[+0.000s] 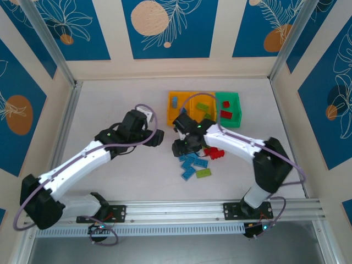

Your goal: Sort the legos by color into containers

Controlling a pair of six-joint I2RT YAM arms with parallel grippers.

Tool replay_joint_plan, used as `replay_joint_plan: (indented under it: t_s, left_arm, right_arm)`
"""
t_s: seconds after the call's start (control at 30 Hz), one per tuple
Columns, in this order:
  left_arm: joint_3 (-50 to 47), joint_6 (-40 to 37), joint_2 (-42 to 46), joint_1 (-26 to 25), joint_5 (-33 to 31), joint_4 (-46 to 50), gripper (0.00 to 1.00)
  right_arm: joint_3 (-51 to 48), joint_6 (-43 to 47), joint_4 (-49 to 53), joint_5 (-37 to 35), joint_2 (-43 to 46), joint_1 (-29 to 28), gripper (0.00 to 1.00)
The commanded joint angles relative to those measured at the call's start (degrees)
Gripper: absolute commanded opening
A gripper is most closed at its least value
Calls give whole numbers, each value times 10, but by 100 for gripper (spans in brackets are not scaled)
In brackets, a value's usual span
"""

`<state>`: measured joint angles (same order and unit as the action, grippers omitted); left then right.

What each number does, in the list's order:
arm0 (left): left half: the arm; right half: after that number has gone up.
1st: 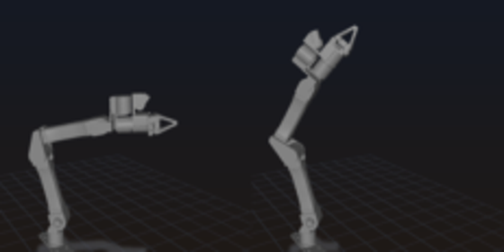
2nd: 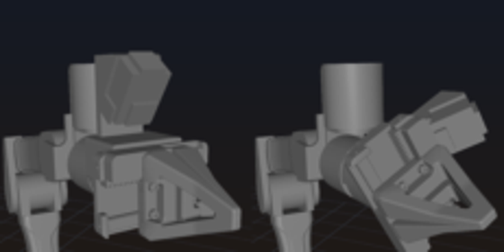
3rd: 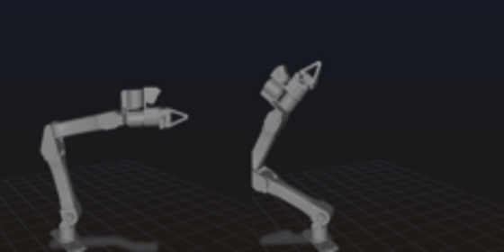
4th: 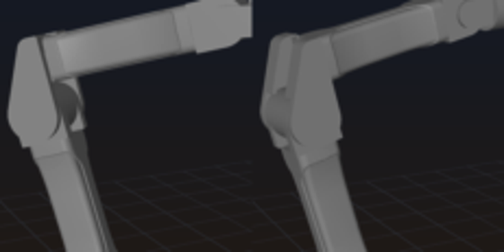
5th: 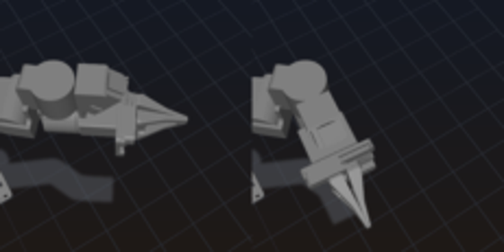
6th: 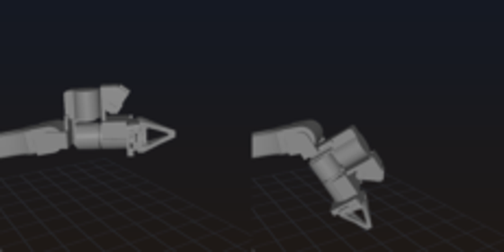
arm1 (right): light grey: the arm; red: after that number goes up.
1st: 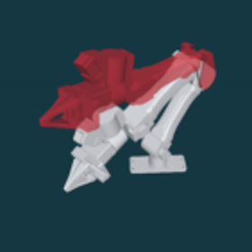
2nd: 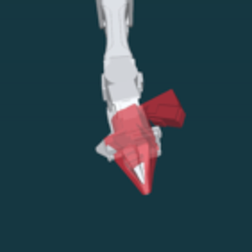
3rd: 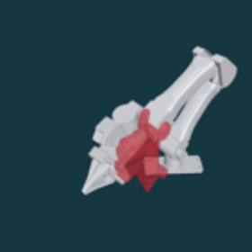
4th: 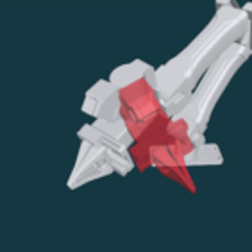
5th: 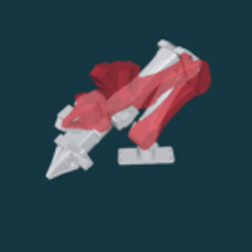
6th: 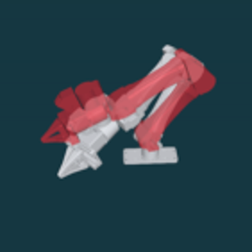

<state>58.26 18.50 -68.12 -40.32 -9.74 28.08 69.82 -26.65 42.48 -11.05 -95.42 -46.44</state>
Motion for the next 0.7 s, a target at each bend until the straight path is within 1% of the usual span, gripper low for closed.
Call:
replay_joint_plan:
  t_s: [0.0, 0.1, 0.27, 0.43, 0.5, 0.6, 0.67]
  left_arm:
    - [-22, -21, 36, -3, -36, -13, 89]
    - [-36, -26, 60, -3, -45, -10, 90]
    - [-43, -26, 69, -3, -53, -7, 90]
    - [-42, -25, 64, -4, -51, -9, 91]
    - [-42, -26, 63, -3, -52, -11, 91]
    - [-41, -25, 62, -3, -52, -11, 91]
    - [-41, -25, 62, -3, -51, -9, 91]
  right_arm:
    - [41, 18, 3, -47, -45, -13, 51]
    - [61, 23, 10, -65, -88, -16, 51]
    - [83, 27, 21, -106, -127, -20, 53]
    - [82, 27, 21, -93, -157, -23, 53]
    - [83, 27, 15, -90, -165, -28, 50]
    - [93, 25, 24, -88, -179, -30, 41]
    - [96, 24, 29, -96, -182, -34, 39]
